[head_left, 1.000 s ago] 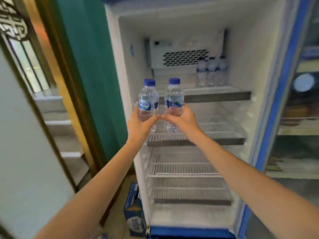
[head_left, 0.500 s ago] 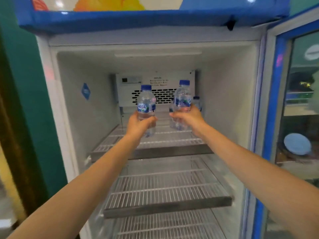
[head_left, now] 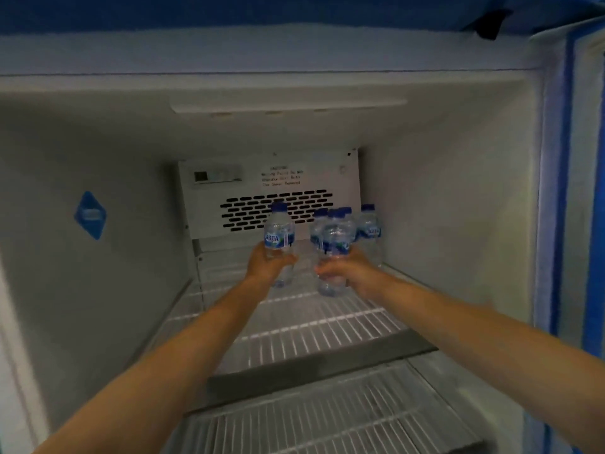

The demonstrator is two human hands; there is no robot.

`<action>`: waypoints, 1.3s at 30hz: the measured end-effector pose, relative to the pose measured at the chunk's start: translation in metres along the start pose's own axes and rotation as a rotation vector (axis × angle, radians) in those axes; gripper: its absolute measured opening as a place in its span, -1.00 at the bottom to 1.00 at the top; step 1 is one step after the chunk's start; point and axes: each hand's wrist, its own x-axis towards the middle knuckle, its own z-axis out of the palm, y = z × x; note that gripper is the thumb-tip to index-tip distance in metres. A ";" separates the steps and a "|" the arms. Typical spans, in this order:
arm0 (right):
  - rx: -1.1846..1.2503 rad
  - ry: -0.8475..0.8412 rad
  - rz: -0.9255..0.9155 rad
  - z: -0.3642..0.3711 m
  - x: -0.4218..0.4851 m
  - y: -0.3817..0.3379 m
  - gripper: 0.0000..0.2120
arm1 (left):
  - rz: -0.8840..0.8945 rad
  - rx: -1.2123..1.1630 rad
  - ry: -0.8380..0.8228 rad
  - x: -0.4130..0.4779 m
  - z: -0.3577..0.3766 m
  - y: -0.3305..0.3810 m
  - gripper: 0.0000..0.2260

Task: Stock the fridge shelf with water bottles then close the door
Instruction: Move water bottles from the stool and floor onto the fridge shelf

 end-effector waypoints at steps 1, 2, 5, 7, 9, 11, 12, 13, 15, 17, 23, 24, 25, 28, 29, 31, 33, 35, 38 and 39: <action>0.019 -0.006 0.002 0.001 0.003 0.003 -0.60 | -0.034 -0.012 -0.019 0.010 0.003 -0.006 -0.66; 0.025 -0.008 0.007 0.001 0.006 0.007 -0.59 | -0.065 -0.022 -0.040 0.018 0.006 -0.011 -0.62; 0.049 -0.024 0.012 -0.003 0.014 0.017 -0.58 | -0.125 -0.040 -0.076 0.040 0.018 -0.027 -0.56; 0.106 -0.011 0.010 -0.007 0.017 0.021 -0.65 | -0.153 -0.069 -0.067 0.055 0.027 -0.039 -0.54; 0.159 -0.007 0.008 -0.011 0.019 0.024 -0.67 | -0.165 -0.105 -0.049 0.068 0.035 -0.051 -0.50; 0.171 -0.003 0.009 -0.012 0.023 0.025 -0.66 | -0.173 -0.116 -0.030 0.068 0.040 -0.053 -0.48; 0.161 -0.002 0.004 -0.012 0.025 0.027 -0.64 | -0.166 -0.120 -0.015 0.065 0.042 -0.051 -0.49; 0.139 -0.005 -0.002 -0.011 0.027 0.028 -0.61 | -0.153 -0.125 0.003 0.063 0.044 -0.051 -0.50; 0.096 0.006 -0.003 -0.011 0.032 0.031 -0.49 | -0.136 -0.134 0.026 0.062 0.047 -0.051 -0.51; 0.036 0.042 -0.014 -0.011 0.035 0.034 -0.42 | -0.119 -0.126 0.017 0.062 0.048 -0.052 -0.51; -0.040 0.078 0.024 -0.015 0.040 0.037 -0.21 | -0.155 -0.066 -0.125 0.063 0.037 -0.054 -0.42; -0.040 0.078 0.029 -0.014 0.040 0.036 -0.16 | -0.162 -0.049 -0.164 0.063 0.034 -0.054 -0.42; -0.044 0.078 0.031 -0.014 0.040 0.036 -0.09 | -0.165 -0.025 -0.186 0.063 0.033 -0.056 -0.41; -0.060 0.058 0.024 -0.012 0.039 0.036 -0.04 | -0.120 0.044 -0.147 0.063 0.033 -0.063 -0.42; -0.062 0.051 0.016 -0.012 0.039 0.037 -0.09 | -0.099 0.064 -0.120 0.062 0.036 -0.064 -0.43; -0.061 0.047 0.010 -0.012 0.039 0.038 -0.06 | -0.064 0.086 -0.095 0.059 0.040 -0.066 -0.43; -0.061 0.046 0.003 -0.012 0.038 0.038 -0.02 | -0.024 0.102 -0.106 0.055 0.042 -0.066 -0.44; -0.066 0.035 -0.001 -0.012 0.038 0.038 -0.07 | 0.009 0.119 -0.115 0.054 0.044 -0.067 -0.44; -0.068 0.030 0.004 -0.012 0.037 0.037 -0.09 | 0.028 0.139 -0.083 0.055 0.046 -0.069 -0.45; -0.066 0.032 0.006 -0.012 0.038 0.038 -0.05 | 0.028 0.145 -0.073 0.055 0.046 -0.069 -0.44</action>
